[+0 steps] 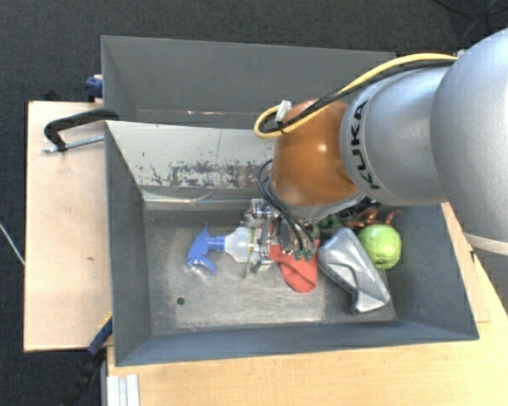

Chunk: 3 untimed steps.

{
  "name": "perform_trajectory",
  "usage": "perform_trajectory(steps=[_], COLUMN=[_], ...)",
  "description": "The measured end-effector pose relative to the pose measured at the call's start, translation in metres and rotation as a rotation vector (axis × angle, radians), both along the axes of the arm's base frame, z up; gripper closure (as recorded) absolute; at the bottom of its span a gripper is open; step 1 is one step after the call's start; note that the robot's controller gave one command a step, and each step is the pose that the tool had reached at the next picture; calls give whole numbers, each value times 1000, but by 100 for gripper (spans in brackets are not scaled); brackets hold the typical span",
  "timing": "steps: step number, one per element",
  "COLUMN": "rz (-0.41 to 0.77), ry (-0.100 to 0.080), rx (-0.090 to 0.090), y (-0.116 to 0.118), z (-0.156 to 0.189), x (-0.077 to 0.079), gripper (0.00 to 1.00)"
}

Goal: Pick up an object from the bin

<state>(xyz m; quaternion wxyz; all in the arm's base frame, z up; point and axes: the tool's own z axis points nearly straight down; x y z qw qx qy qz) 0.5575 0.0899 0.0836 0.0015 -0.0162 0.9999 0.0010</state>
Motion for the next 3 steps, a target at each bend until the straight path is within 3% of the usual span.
perform_trajectory(steps=[3], rz=[0], ry=[-1], rx=[0], y=[1], z=[21], x=[1], gripper=[100])
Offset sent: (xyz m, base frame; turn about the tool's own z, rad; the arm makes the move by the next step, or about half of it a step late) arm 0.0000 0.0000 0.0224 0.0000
